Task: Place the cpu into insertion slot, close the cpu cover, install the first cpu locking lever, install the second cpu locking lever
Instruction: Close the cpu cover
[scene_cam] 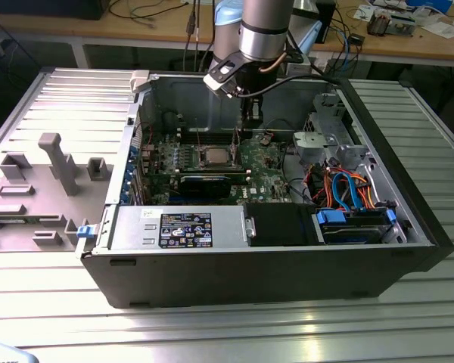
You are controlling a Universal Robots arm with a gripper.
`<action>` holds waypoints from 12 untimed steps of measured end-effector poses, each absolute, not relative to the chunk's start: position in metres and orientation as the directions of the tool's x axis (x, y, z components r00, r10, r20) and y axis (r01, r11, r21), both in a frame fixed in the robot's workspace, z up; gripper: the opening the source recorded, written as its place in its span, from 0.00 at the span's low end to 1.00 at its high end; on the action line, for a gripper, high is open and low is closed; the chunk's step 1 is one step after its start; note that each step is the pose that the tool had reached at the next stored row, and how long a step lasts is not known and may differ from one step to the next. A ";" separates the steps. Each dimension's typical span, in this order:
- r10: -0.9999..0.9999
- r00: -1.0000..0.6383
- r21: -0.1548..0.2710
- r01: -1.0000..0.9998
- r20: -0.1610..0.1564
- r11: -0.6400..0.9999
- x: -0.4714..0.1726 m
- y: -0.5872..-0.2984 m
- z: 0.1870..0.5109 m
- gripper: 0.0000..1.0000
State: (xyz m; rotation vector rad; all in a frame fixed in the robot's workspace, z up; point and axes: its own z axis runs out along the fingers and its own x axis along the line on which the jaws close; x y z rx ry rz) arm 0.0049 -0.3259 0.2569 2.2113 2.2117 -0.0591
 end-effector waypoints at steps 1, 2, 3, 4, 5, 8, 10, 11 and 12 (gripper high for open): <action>0.999 -0.001 -0.017 1.000 -0.036 0.000 0.004 -0.326 0.257 0.11; 0.999 -0.001 -0.017 1.000 -0.036 0.000 0.004 -0.326 0.257 0.11; 0.999 -0.001 -0.017 1.000 -0.036 0.000 0.003 -0.326 0.257 0.11; 0.999 -0.001 -0.017 1.000 -0.036 0.000 0.003 -0.326 0.257 0.11; 0.999 -0.001 -0.017 1.000 -0.036 0.000 0.002 -0.326 0.257 0.11; 0.999 -0.001 -0.017 1.000 -0.036 0.000 0.000 -0.326 0.257 0.11; 0.999 -0.001 -0.017 1.000 -0.036 0.000 -0.001 -0.326 0.257 0.11; 0.999 -0.001 -0.017 1.000 -0.036 0.000 -0.001 -0.326 0.257 0.11; 0.999 -0.001 -0.017 1.000 -0.036 0.000 -0.001 -0.326 0.257 0.11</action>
